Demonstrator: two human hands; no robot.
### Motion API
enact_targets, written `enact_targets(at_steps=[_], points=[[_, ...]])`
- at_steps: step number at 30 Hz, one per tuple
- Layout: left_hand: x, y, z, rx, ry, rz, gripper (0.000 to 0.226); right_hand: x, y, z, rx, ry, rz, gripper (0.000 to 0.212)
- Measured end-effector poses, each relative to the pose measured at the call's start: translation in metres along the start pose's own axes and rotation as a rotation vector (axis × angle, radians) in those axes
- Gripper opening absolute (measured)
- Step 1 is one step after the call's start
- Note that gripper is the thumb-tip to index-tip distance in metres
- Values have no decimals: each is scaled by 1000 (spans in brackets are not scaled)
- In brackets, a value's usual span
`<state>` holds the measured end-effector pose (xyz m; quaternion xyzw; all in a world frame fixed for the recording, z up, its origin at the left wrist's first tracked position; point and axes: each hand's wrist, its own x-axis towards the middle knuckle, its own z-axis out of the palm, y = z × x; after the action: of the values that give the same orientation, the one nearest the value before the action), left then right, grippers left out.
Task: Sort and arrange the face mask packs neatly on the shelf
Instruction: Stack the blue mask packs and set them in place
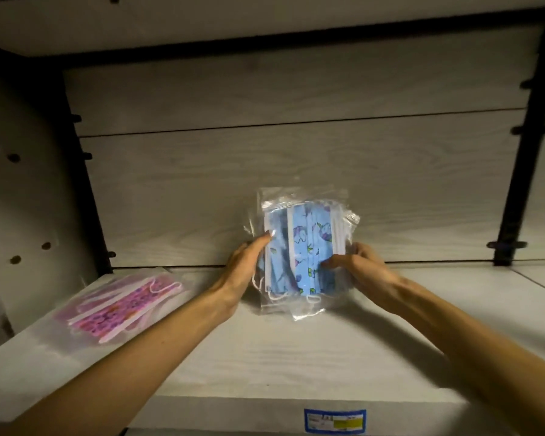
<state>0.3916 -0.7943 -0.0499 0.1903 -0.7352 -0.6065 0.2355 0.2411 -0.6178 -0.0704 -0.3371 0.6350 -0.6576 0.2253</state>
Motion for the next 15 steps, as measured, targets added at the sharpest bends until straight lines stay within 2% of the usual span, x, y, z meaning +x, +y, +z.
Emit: enact_targets(at_steps=[3, 5, 6, 7, 9, 12, 14, 15], points=[[9, 4, 11, -288, 20, -2, 40, 1, 2, -5, 8, 72, -4, 33], [13, 2, 16, -372, 32, -20, 29, -1, 3, -4, 18, 110, -6, 18], [12, 0, 17, -380, 34, -32, 30, -1, 4, -4, 15, 117, -9, 12], [11, -3, 17, -385, 36, -64, 41, -1, 4, -3, 6, 121, -12, 9], [10, -10, 18, -401, 11, -108, 62, -1, 3, -1, -6, 128, -20, 10], [14, -19, 12, -334, 19, -100, 78, -2, -2, 0, -36, 79, -27, 10], [17, -24, 7, -288, -2, -106, 80, -4, -4, 1, -64, 49, -30, 13], [19, -26, 6, -271, -21, -97, 73, -4, -3, 0, -90, 62, -37, 16]])
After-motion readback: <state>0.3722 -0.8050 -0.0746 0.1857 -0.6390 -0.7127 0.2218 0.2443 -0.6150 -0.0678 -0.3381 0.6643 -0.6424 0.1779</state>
